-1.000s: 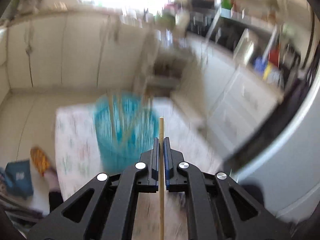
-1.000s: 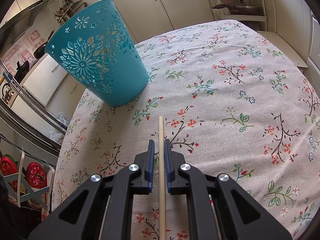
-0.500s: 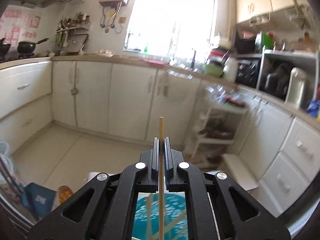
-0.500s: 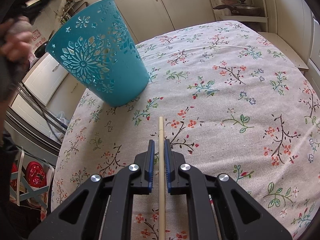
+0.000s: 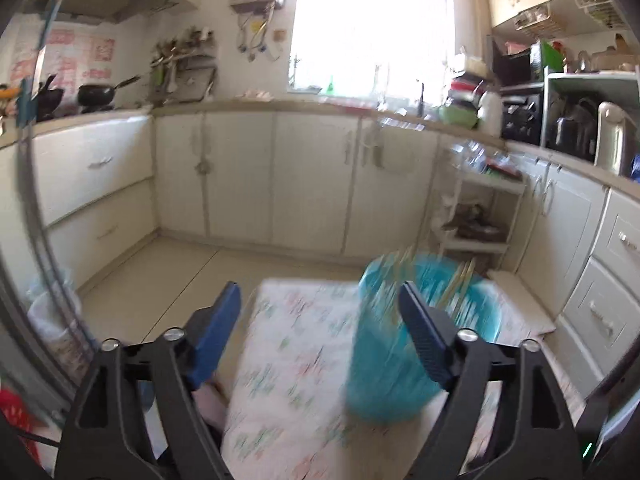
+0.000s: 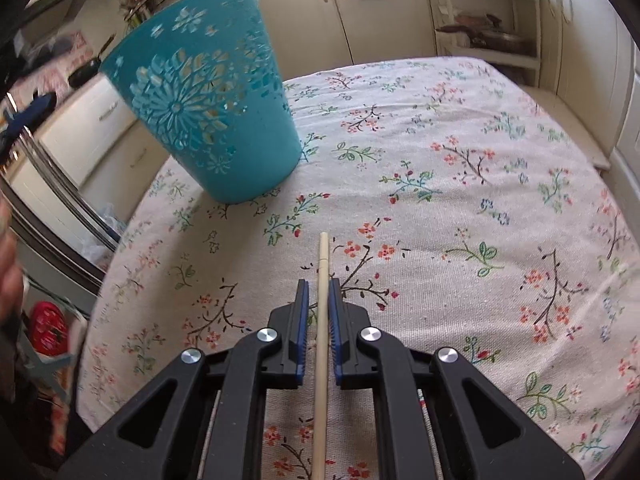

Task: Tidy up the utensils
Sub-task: 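Carry the held stick with the right gripper over the bin and drop it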

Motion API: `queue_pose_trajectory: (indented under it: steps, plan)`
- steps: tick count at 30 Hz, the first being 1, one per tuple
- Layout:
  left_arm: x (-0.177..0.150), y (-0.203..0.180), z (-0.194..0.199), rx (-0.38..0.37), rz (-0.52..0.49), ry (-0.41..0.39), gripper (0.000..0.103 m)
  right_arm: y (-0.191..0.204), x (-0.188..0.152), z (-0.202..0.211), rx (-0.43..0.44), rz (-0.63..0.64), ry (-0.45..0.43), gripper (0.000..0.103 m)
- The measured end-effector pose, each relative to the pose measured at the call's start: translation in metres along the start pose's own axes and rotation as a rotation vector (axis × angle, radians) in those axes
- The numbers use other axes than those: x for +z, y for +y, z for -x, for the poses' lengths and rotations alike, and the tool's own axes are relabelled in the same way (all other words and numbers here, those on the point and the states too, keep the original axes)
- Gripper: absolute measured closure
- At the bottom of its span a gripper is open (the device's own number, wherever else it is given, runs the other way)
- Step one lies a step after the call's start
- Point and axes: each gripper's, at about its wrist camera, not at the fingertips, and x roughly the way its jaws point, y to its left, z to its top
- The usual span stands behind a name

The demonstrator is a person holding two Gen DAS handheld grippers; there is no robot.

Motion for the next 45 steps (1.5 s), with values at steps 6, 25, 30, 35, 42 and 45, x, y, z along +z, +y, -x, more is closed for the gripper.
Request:
queue_pose_trajectory:
  steps: [6,25,30,35,42,45]
  plan:
    - [-0.068,0.006,-0.043,-0.011,-0.042,0.274,0.02,0.009,-0.005,0.001,-0.072,0.076,-0.024,0.097]
    - [-0.103,-0.012,-0.078,0.023,-0.126,0.448,0.013,-0.004,0.011,0.059,0.326,-0.121,-0.121,0.097]
    - [-0.105,-0.016,-0.079,0.026,-0.145,0.459,0.012,-0.005,0.02,0.077,0.364,-0.128,-0.174,0.097]
    - [-0.106,-0.017,-0.08,0.028,-0.152,0.465,0.012,0.002,0.038,0.094,0.402,-0.12,-0.231,0.097]
    - [-0.107,-0.019,-0.083,0.031,-0.16,0.476,0.012,0.037,0.113,0.136,0.435,-0.046,-0.463,0.097]
    - [-0.107,-0.02,-0.084,0.03,-0.157,0.483,0.012,0.055,0.149,0.147,0.406,-0.04,-0.602,0.097]
